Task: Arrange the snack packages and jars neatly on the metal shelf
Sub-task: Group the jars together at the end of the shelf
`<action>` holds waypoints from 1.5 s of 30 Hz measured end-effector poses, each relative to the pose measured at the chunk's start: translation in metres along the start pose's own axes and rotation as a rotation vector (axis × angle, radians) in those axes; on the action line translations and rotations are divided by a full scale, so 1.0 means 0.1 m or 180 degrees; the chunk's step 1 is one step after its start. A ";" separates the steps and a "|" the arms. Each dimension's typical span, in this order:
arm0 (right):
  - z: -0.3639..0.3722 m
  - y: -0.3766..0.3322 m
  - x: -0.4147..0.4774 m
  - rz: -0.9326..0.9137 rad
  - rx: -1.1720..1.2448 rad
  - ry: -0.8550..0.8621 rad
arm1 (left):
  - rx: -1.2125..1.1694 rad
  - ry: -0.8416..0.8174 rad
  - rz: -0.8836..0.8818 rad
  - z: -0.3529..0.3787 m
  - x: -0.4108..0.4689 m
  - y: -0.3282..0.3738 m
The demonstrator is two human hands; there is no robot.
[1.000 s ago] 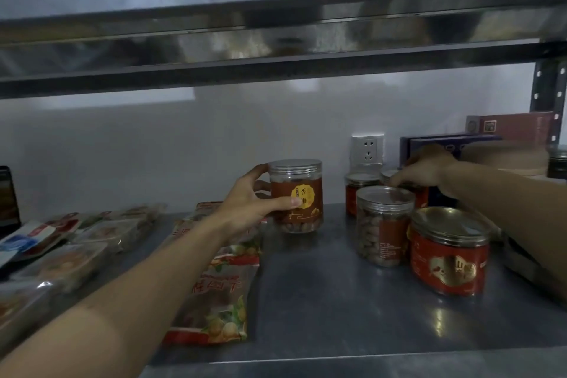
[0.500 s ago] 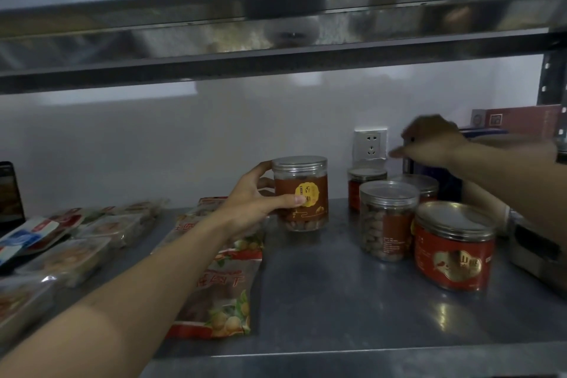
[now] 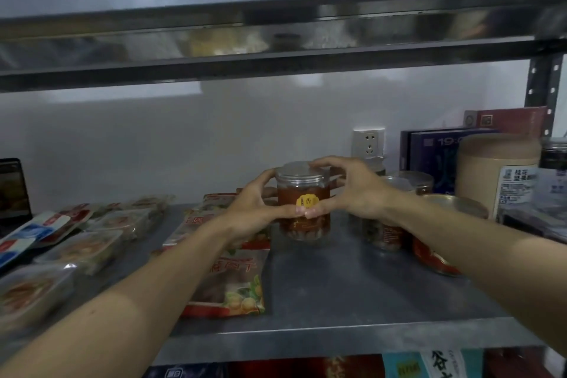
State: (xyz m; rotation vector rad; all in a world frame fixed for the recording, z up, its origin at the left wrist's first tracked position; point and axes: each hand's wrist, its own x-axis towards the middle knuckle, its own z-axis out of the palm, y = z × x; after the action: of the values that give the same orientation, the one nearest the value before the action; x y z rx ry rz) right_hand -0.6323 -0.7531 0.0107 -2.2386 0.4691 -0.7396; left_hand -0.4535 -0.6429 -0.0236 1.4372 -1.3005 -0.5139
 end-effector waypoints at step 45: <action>0.23 0.14 0.20 0.0471 -0.0780 -0.0117 | 0.0750 -0.0291 -0.0178 0.04 0.29 -0.21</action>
State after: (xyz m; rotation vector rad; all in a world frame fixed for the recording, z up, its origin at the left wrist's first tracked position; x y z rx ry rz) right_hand -0.6036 -0.7614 -0.0059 -2.4067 0.7327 -0.5892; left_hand -0.4388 -0.6744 -0.0337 1.6647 -1.4338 -0.4799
